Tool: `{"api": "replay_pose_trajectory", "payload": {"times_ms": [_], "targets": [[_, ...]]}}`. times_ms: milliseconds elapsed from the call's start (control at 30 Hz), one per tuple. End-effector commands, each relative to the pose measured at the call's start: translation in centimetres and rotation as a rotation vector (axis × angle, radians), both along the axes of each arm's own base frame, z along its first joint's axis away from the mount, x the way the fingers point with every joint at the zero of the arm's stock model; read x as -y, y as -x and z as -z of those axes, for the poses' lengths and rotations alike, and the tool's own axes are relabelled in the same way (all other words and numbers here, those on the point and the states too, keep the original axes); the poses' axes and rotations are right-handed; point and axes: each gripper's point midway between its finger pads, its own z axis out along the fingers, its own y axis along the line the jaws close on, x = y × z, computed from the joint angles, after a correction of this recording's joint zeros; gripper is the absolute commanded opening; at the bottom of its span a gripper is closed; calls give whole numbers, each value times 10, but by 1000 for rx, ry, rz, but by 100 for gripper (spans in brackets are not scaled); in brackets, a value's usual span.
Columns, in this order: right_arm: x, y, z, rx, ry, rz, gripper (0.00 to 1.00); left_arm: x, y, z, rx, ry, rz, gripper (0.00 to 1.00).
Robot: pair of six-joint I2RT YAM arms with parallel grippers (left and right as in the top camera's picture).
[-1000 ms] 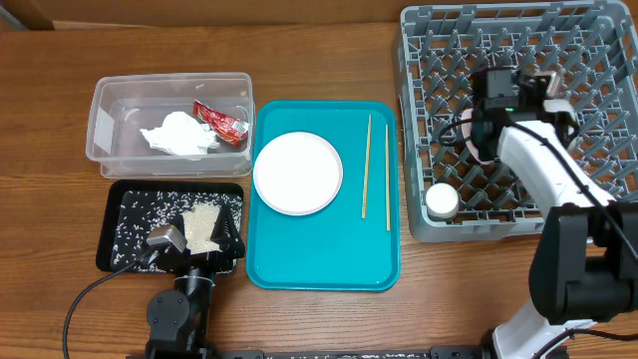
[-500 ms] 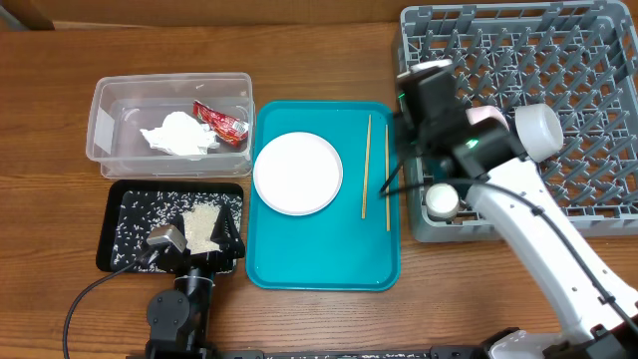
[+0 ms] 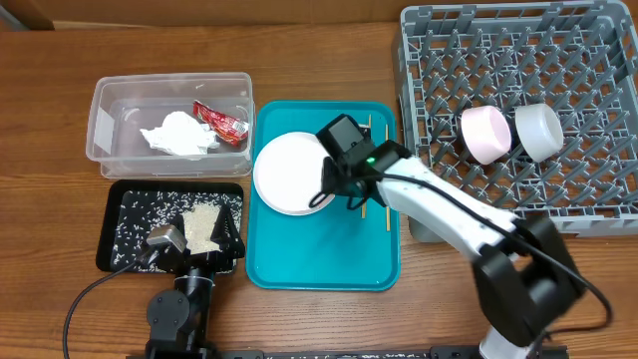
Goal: Sort waste into correct bins and load items into the dishwasher
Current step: 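Grasp the edge of the white plate with the right gripper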
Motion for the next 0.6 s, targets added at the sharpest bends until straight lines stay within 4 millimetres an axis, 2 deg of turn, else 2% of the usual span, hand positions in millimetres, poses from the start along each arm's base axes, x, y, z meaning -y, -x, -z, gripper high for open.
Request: {"api": "replay_pose_trajectory", "payload": {"times_ms": [0, 100, 167, 233, 333, 433, 567], "targets": [[5, -2, 27, -36, 30, 51, 27, -1, 0, -1, 9, 12, -3, 100], [6, 2, 37, -66, 45, 48, 26, -1, 0, -1, 9, 12, -3, 100], [8, 3, 38, -72, 50, 48, 19, -1, 0, -1, 9, 12, -3, 100], [8, 4, 37, -74, 52, 47, 6, -1, 0, -1, 9, 12, -3, 100], [12, 3, 29, -67, 52, 44, 4, -1, 0, -1, 9, 12, -3, 100], [19, -6, -1, 0, 41, 19, 4, -1, 0, -1, 9, 12, -3, 100], [48, -31, -76, 215, 70, 57, 4, -1, 0, -1, 9, 12, -3, 100]]}}
